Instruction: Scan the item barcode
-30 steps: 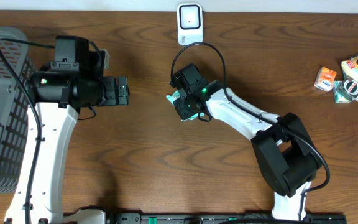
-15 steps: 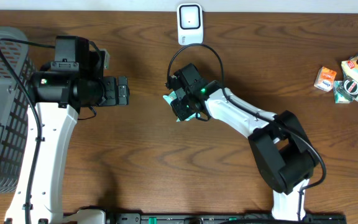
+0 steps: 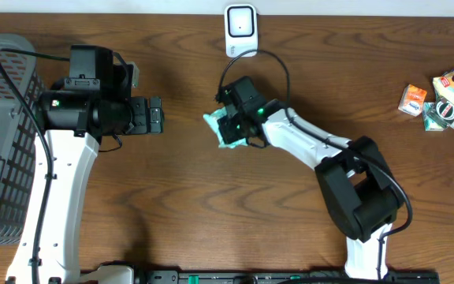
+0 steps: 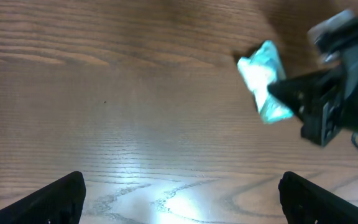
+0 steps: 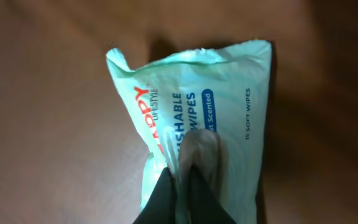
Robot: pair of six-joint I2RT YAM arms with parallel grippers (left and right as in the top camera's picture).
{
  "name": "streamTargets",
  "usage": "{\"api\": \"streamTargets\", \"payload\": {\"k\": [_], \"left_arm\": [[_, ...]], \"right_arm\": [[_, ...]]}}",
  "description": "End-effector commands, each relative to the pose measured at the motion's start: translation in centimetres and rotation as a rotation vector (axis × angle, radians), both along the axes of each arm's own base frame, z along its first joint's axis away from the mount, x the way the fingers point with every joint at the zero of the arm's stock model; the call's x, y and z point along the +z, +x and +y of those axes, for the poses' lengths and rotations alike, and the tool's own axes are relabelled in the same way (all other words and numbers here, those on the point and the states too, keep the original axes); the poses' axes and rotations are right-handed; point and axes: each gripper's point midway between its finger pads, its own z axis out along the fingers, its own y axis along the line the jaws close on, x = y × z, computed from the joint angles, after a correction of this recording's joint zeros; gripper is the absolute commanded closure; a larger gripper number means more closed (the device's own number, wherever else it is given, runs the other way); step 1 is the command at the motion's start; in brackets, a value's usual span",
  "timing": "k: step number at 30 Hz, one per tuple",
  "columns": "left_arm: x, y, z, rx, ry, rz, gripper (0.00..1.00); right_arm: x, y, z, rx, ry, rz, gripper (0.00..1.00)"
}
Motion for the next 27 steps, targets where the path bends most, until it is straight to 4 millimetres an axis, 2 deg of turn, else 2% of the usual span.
{"api": "streamTargets", "payload": {"k": [1, 5, 7, 10, 13, 15, 19, 24, 27], "left_arm": [[-0.3, -0.2, -0.1, -0.004, 0.003, 0.011, 0.02], [-0.3, -0.2, -0.1, -0.004, 0.003, 0.011, 0.02], [-0.3, -0.2, -0.1, -0.004, 0.003, 0.011, 0.02], [-0.3, -0.2, -0.1, -0.004, 0.003, 0.011, 0.02], [-0.3, -0.2, -0.1, -0.004, 0.003, 0.011, 0.02], [-0.3, -0.2, -0.1, -0.004, 0.003, 0.011, 0.02], [-0.3, -0.2, -0.1, -0.004, 0.003, 0.011, 0.02], [-0.3, -0.2, -0.1, -0.004, 0.003, 0.011, 0.02], [-0.3, -0.2, -0.1, -0.004, 0.003, 0.011, 0.02]], "right_arm": [[5.8, 3.4, -1.0, -0.091, 0.102, -0.116, 0.98], [9.3, 5.9, -1.5, -0.12, 0.172, -0.233, 0.99], [10.1, 6.7, -1.6, -0.127, 0.194, -0.271, 0.99], [10.1, 7.1, -2.1, -0.138, 0.193, -0.274, 0.99], [9.1, 6.5, -2.3, -0.135, 0.17, -0.237, 0.99], [8.1, 5.6, -1.8, -0.101, 0.165, -0.2, 0.9], [5.9, 3.8, -0.6, -0.04, 0.178, -0.103, 0.56], [2.3, 2.7, -0.8, -0.033, 0.146, -0.006, 0.53], [1.1, 2.0, -0.2, -0.009, 0.168, 0.046, 0.53]]}}
